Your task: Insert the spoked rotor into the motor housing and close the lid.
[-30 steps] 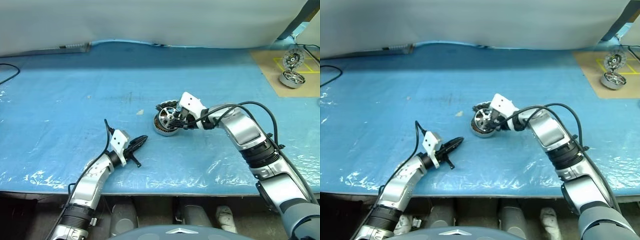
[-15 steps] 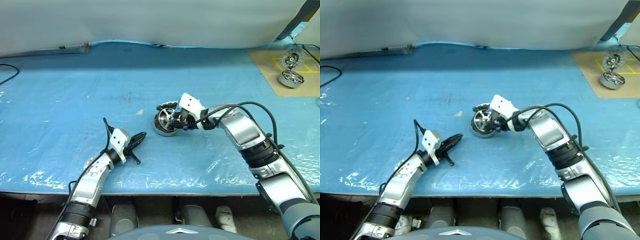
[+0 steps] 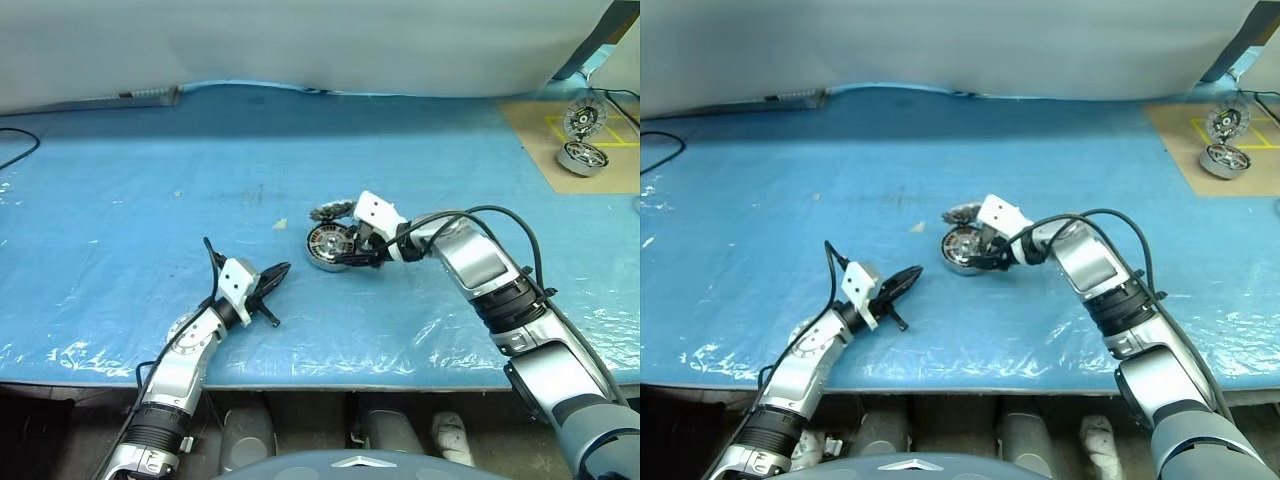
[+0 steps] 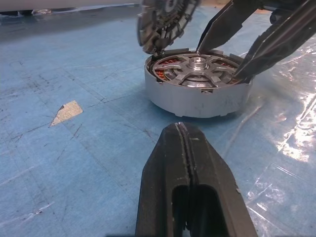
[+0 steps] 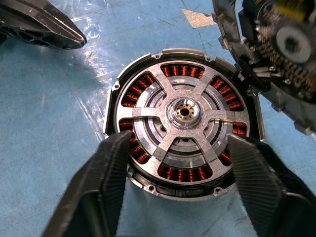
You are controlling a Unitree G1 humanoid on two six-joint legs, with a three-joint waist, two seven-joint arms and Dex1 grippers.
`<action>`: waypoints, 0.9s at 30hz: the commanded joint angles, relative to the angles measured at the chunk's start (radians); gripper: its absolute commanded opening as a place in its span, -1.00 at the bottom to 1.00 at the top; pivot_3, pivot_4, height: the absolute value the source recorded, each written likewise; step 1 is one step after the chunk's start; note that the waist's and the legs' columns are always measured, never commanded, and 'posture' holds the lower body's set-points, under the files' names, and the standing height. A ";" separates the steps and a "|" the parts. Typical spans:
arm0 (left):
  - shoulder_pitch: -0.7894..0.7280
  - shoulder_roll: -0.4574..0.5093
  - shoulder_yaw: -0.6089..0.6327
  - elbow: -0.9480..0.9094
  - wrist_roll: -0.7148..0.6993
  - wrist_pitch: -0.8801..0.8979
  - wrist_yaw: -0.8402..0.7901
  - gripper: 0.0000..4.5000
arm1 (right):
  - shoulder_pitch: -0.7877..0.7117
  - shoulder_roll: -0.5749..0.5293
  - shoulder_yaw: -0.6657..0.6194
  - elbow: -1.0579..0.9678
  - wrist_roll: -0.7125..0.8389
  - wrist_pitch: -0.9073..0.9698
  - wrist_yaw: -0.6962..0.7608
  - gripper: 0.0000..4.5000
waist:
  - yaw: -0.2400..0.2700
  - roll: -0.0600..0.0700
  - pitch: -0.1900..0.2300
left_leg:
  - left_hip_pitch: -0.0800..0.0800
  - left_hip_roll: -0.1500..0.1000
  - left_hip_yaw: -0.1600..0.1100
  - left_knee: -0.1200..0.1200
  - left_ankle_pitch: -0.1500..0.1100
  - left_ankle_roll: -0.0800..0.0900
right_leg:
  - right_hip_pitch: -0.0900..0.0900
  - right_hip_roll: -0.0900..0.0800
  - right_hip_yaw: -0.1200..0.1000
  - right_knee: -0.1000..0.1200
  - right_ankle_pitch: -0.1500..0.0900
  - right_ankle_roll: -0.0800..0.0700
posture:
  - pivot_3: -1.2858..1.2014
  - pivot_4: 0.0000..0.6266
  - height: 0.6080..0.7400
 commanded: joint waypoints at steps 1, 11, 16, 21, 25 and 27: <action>-0.005 -0.004 0.009 -0.010 -0.002 -0.020 0.005 -1.00 | -0.026 -0.016 -0.025 -0.044 0.006 0.008 0.013 0.90 | 0.000 0.000 0.000 | 0.000 0.000 0.000 0.000 0.000 0.000 | 0.000 0.000 0.000 0.000 0.000 0.000 | 0.03 -0.52 1.00; -0.004 -0.006 0.011 -0.014 -0.002 -0.020 0.006 -1.00 | 0.025 -0.176 -0.150 -0.086 0.050 0.041 0.040 0.14 | 0.003 0.000 0.000 | -0.001 0.000 0.000 0.000 0.000 0.000 | 0.000 0.000 0.000 -0.001 0.000 0.000 | 0.03 -0.52 1.00; -0.015 -0.009 0.011 -0.009 -0.004 -0.020 0.000 -1.00 | -0.101 -0.115 -0.158 0.204 -0.042 -0.128 -0.118 -0.66 | -0.010 0.000 0.000 | 0.000 0.000 0.001 0.001 0.000 0.000 | 0.000 0.000 0.001 0.001 0.000 0.000 | 0.03 -0.52 1.00; -0.023 -0.013 0.011 -0.006 -0.004 -0.020 -0.006 -1.00 | -0.286 0.043 -0.212 0.597 -0.043 -0.397 -0.208 -0.99 | -0.029 0.000 0.000 | -0.002 0.000 0.002 0.006 0.000 0.000 | -0.005 0.000 0.004 0.008 0.000 -0.001 | 0.03 -0.52 1.00; -0.017 -0.013 0.011 -0.015 -0.006 -0.016 -0.009 -1.00 | -0.378 0.137 -0.250 0.750 -0.013 -0.487 -0.142 -0.99 | -0.026 0.000 0.000 | -0.004 0.000 0.002 0.005 0.000 0.000 | -0.007 0.000 0.003 0.008 0.000 -0.002 | 0.03 -0.52 1.00; -0.012 -0.013 0.011 -0.020 -0.007 -0.014 -0.010 -1.00 | -0.400 0.174 -0.248 0.784 -0.007 -0.502 -0.078 -0.99 | -0.025 0.000 0.000 | -0.009 0.000 0.002 0.006 0.000 0.001 | -0.011 0.000 0.003 0.008 0.000 -0.002 | 0.03 -0.52 1.00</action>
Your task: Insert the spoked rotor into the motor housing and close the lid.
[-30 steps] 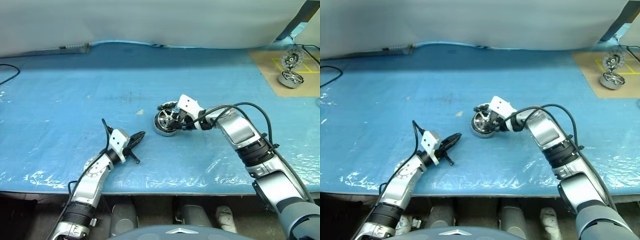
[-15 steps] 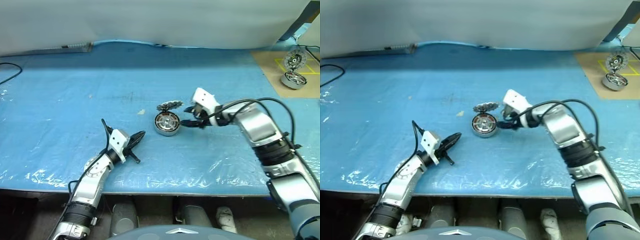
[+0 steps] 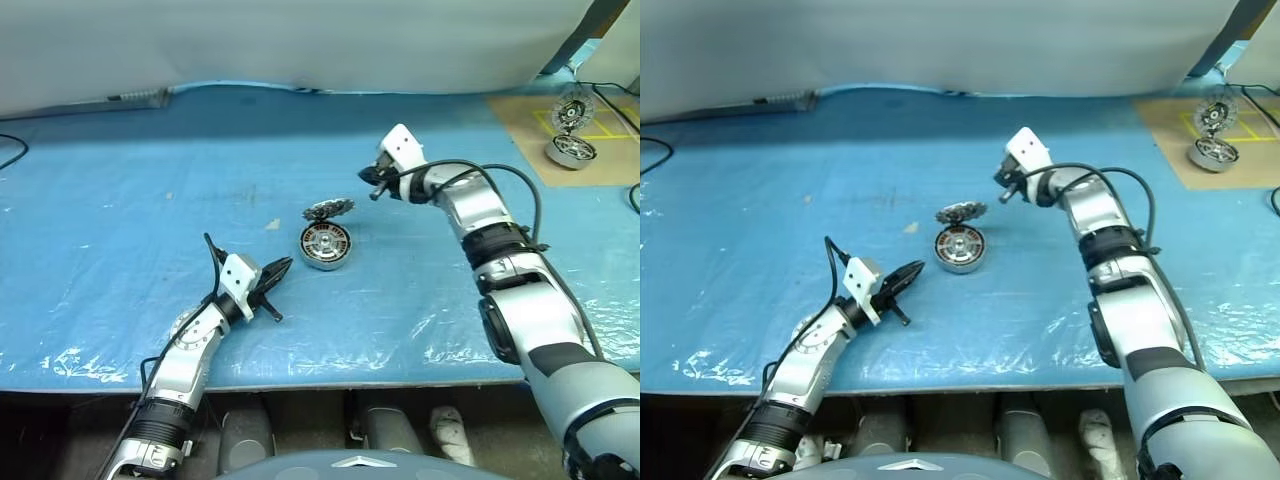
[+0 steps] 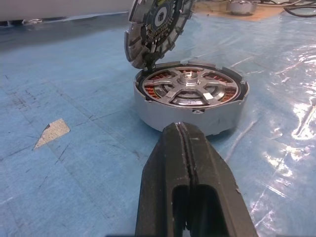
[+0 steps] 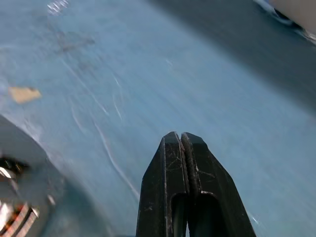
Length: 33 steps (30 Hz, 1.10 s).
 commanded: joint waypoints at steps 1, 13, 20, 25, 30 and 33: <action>0.012 0.004 0.004 -0.028 -0.009 -0.008 -0.003 -1.00 | -0.047 0.040 -0.016 0.038 0.030 -0.043 0.103 -0.99 | 0.002 0.000 0.000 | -0.003 0.000 0.000 0.000 0.000 0.000 | -0.003 0.000 -0.001 0.000 0.000 0.000 | 0.03 -0.52 1.00; 0.025 0.003 0.004 -0.040 -0.010 0.002 -0.001 -1.00 | 0.163 -0.004 0.034 -0.392 0.111 0.244 0.424 -0.99 | 0.011 0.000 0.000 | -0.009 0.005 -0.001 0.005 0.000 0.008 | -0.006 0.000 -0.006 0.002 0.001 -0.002 | 0.03 -0.52 1.00; 0.011 0.003 -0.001 -0.029 -0.010 0.007 -0.012 -1.00 | 0.302 -0.019 0.056 -0.556 0.113 0.328 0.373 -0.99 | 0.007 0.000 0.000 | -0.008 0.004 -0.001 0.005 -0.002 0.004 | -0.005 0.001 -0.006 0.002 0.001 -0.002 | 0.03 -0.52 1.00; 0.004 0.002 -0.001 -0.025 -0.009 0.008 -0.015 -1.00 | 0.353 0.019 0.049 -0.569 0.111 0.345 0.286 -0.99 | 0.006 0.000 0.000 | -0.008 0.004 -0.001 0.005 0.000 0.001 | -0.005 0.000 -0.005 0.002 0.001 -0.002 | 0.03 -0.52 1.00; 0.003 0.003 -0.001 -0.025 -0.007 0.008 -0.017 -1.00 | 0.407 0.050 0.058 -0.610 0.114 0.356 0.226 -0.99 | 0.005 0.000 0.000 | -0.006 0.004 -0.001 0.005 0.000 0.001 | -0.003 0.000 -0.005 0.002 0.001 -0.002 | 0.03 -0.52 1.00; 0.004 0.004 0.000 -0.026 -0.007 0.009 -0.017 -1.00 | 0.428 0.057 0.043 -0.696 0.152 0.383 0.211 -0.99 | 0.005 0.000 0.000 | -0.006 0.004 -0.001 0.005 0.000 0.001 | -0.003 0.000 -0.005 0.002 0.001 -0.002 | 0.03 -0.52 1.00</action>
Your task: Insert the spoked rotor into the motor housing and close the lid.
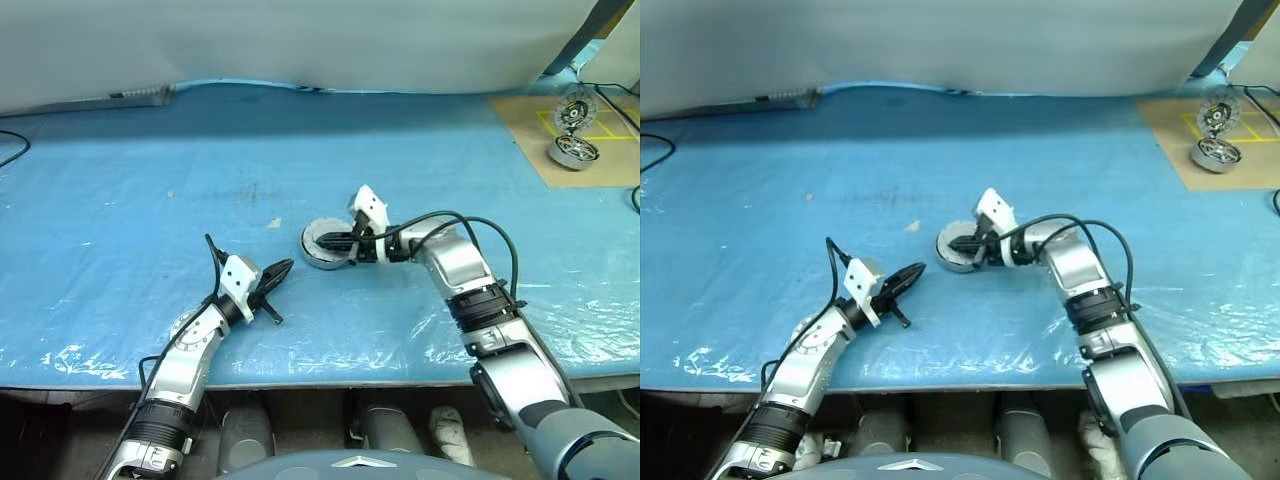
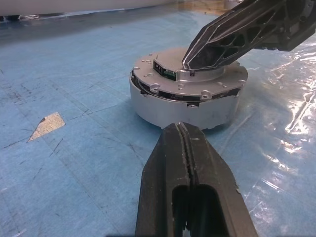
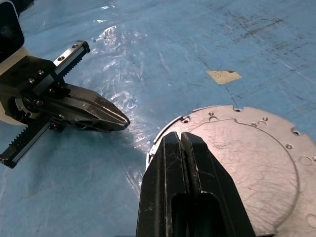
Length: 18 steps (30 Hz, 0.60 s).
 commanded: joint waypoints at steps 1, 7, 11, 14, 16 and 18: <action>-0.002 0.004 0.002 -0.021 -0.007 -0.002 -0.002 -1.00 | 0.023 0.006 -0.016 -0.126 0.051 0.051 -0.026 -0.99 | 0.000 0.000 0.000 | 0.000 0.000 0.000 0.000 0.000 0.000 | 0.000 0.000 0.000 0.000 0.000 0.000 | 0.03 -0.52 1.00; 0.004 0.005 0.004 -0.027 -0.009 0.002 0.000 -1.00 | 0.048 -0.010 -0.051 -0.277 0.078 0.086 -0.110 -0.73 | 0.000 0.000 0.000 | 0.000 0.000 -0.001 -0.001 0.000 0.000 | 0.000 0.000 0.000 -0.001 0.000 0.000 | 0.03 -0.52 1.00; 0.006 0.004 0.002 -0.028 -0.010 0.005 0.000 -1.00 | 0.077 -0.014 -0.053 -0.305 0.054 0.068 -0.181 -0.14 | 0.001 0.000 0.000 | 0.000 -0.001 -0.001 -0.001 0.000 0.000 | 0.000 0.000 0.000 -0.001 0.000 0.000 | 0.03 -0.52 1.00; 0.004 0.004 0.002 -0.028 -0.011 0.009 -0.003 -1.00 | 0.088 -0.011 -0.053 -0.296 0.051 0.060 -0.217 0.33 | -0.001 0.000 0.000 | -0.001 -0.001 -0.001 -0.001 0.000 -0.001 | -0.001 0.000 0.000 -0.001 0.000 0.000 | 0.03 -0.52 1.00; 0.003 0.006 0.003 -0.028 -0.011 0.010 -0.004 -1.00 | 0.096 -0.013 -0.045 -0.284 0.043 0.048 -0.234 0.68 | -0.002 0.000 0.000 | 0.000 -0.001 -0.001 -0.001 0.000 -0.001 | -0.001 0.000 0.000 -0.001 0.000 0.000 | 0.03 -0.52 1.00; 0.003 0.007 0.004 -0.028 -0.011 0.012 -0.005 -1.00 | 0.102 -0.015 -0.035 -0.267 0.033 0.030 -0.245 0.99 | -0.002 0.000 0.000 | 0.000 -0.001 -0.001 -0.001 0.000 -0.001 | -0.001 0.000 0.000 -0.001 0.000 0.001 | 0.03 -0.52 1.00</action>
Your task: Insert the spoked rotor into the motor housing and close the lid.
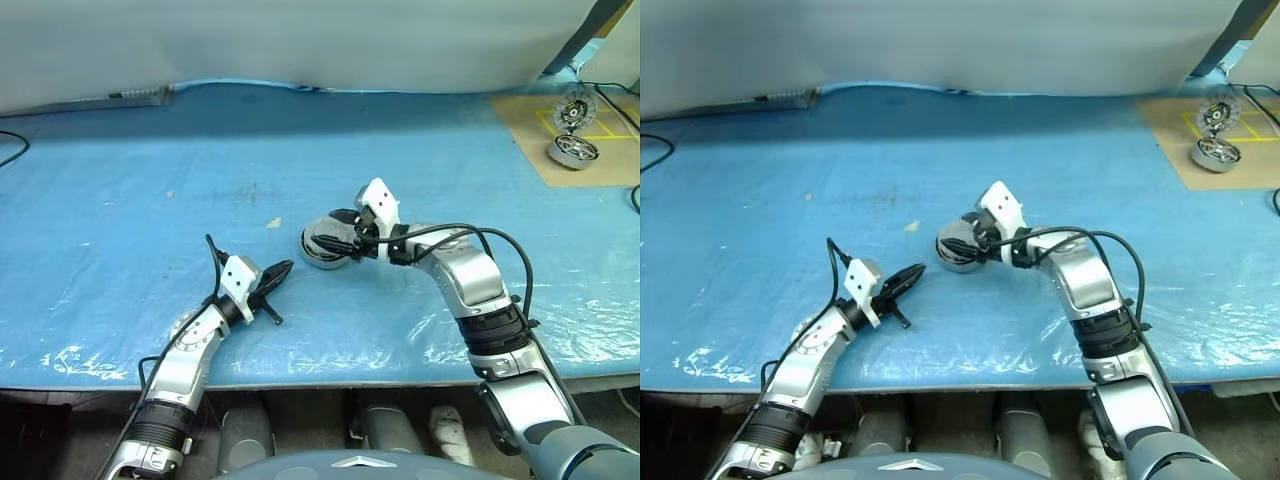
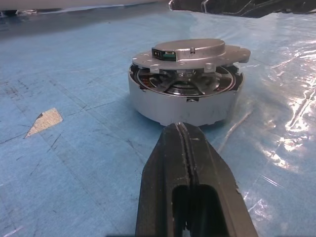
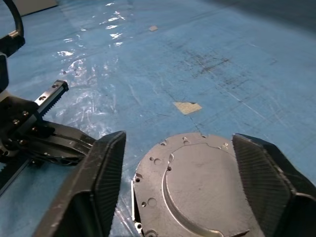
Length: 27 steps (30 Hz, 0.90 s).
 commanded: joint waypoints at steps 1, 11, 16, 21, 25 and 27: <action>0.001 0.007 0.005 -0.028 -0.011 0.000 -0.003 -1.00 | 0.010 -0.005 0.007 0.003 -0.011 -0.045 -0.021 0.99 | 0.000 0.000 0.000 | 0.000 0.000 0.000 0.000 0.000 0.000 | 0.000 0.000 0.000 0.000 0.000 0.000 | 0.03 -0.52 1.00; 0.011 0.001 0.003 -0.035 -0.008 0.001 0.003 -1.00 | 0.023 0.010 0.037 0.112 -0.052 -0.143 -0.058 0.99 | -0.001 0.000 0.000 | 0.000 0.000 0.000 0.000 0.000 0.000 | 0.000 0.000 0.000 0.000 0.000 0.000 | 0.03 -0.52 1.00; 0.017 -0.001 0.001 -0.040 -0.007 0.000 0.007 -1.00 | 0.027 0.019 0.041 0.138 -0.051 -0.156 -0.064 0.91 | -0.001 0.000 0.000 | 0.000 0.000 0.000 0.000 0.000 0.000 | 0.000 0.000 0.000 0.000 0.000 0.000 | 0.03 -0.52 1.00; 0.017 -0.001 0.001 -0.040 -0.007 0.001 0.008 -1.00 | 0.037 0.020 0.048 0.132 -0.054 -0.165 -0.069 0.32 | -0.001 0.000 0.000 | 0.000 0.000 0.000 0.000 0.000 0.000 | 0.000 0.000 0.000 0.000 0.000 0.000 | 0.03 -0.52 1.00; 0.014 -0.001 0.001 -0.036 -0.006 0.001 0.009 -1.00 | 0.045 0.021 0.052 0.126 -0.062 -0.180 -0.076 0.30 | -0.001 0.000 0.000 | 0.000 0.000 0.000 0.000 0.000 0.000 | 0.000 0.000 0.000 0.000 0.000 0.000 | 0.03 -0.52 1.00; 0.014 -0.001 0.001 -0.036 -0.006 0.001 0.008 -1.00 | 0.052 0.029 0.055 0.110 -0.066 -0.179 -0.089 0.30 | -0.001 0.000 0.000 | 0.000 0.000 0.000 0.000 0.000 0.000 | 0.000 0.000 0.000 0.000 0.000 0.000 | 0.03 -0.52 1.00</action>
